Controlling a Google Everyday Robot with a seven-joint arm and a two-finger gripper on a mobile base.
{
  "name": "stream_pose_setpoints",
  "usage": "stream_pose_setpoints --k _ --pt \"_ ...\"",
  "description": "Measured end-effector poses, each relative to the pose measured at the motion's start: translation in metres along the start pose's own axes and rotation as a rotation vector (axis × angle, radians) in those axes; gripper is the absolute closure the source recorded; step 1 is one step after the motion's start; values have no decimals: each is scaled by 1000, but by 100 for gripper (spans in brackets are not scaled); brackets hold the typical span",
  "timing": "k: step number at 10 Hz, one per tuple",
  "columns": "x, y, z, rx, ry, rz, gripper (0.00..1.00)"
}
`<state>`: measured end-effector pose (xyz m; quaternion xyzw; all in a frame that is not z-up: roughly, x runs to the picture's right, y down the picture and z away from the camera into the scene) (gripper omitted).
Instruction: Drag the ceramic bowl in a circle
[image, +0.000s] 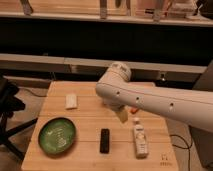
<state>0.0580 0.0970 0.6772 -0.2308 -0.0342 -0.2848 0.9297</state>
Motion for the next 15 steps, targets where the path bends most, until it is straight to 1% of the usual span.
stream_pose_setpoints --k 5,8,13,15 --pt "-19 -12 0 25 -16 -78 20" --pt "-21 -14 2 32 -18 -124 20" --pt "-36 -21 4 51 -34 -181 20" --pt "-37 -21 6 55 -35 -205 20"
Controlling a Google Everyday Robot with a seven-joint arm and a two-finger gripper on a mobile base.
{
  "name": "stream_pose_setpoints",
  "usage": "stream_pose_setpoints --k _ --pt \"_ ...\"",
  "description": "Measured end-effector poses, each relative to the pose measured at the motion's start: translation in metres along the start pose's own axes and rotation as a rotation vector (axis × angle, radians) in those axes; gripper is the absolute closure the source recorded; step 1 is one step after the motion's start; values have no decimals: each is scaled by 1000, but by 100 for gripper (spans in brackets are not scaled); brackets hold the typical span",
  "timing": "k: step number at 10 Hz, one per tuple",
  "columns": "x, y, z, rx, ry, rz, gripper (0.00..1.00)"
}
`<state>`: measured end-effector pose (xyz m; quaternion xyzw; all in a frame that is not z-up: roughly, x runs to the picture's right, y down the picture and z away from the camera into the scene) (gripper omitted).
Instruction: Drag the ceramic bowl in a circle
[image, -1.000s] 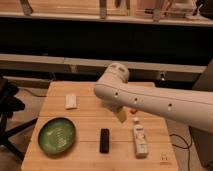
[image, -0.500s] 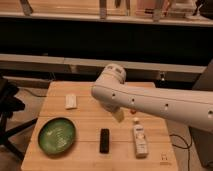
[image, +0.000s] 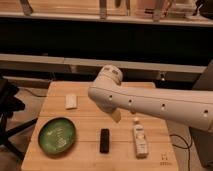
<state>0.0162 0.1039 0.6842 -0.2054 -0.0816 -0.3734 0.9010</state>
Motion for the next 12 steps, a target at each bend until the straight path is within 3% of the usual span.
stream_pose_setpoints --k 12 --pt "-32 -15 15 36 -16 -188 20"
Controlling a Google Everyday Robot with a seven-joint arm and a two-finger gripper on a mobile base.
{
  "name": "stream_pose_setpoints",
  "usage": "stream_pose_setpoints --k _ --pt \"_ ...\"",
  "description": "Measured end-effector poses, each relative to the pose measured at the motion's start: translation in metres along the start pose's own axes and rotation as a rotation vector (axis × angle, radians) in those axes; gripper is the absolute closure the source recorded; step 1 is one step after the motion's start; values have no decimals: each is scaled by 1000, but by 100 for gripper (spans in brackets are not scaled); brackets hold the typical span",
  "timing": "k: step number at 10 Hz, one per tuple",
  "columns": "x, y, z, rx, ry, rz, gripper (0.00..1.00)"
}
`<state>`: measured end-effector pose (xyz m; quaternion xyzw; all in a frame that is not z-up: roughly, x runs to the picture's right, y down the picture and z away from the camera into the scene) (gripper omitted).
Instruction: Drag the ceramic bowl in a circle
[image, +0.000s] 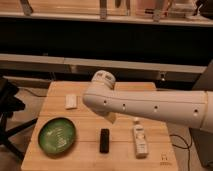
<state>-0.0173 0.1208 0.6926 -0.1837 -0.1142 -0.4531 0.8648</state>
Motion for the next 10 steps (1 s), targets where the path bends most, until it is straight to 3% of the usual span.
stream_pose_setpoints --k 10 --pt "-44 -9 18 38 -50 -198 20"
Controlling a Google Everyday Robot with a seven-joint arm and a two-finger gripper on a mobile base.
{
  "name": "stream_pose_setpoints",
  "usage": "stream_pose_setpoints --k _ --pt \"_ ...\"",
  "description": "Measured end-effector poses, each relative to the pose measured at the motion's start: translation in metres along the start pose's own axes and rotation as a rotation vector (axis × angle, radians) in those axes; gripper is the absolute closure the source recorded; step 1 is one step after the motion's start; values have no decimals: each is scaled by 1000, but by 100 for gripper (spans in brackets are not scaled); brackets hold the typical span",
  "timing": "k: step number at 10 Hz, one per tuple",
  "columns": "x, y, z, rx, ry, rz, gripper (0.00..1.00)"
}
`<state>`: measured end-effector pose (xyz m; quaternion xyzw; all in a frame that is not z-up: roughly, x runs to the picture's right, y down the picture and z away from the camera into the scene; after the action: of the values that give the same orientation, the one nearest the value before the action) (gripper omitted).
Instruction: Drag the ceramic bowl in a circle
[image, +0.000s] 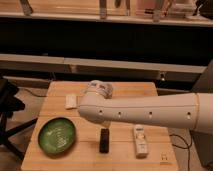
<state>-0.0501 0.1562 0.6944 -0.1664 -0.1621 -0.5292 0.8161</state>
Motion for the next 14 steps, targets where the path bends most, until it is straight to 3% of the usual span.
stream_pose_setpoints --k 6,10,14 --pt "-28 -5 15 36 -46 -93 20" --pt "-56 -28 26 39 -83 -175 20" --pt "-72 -27 42 44 -127 -221 20"
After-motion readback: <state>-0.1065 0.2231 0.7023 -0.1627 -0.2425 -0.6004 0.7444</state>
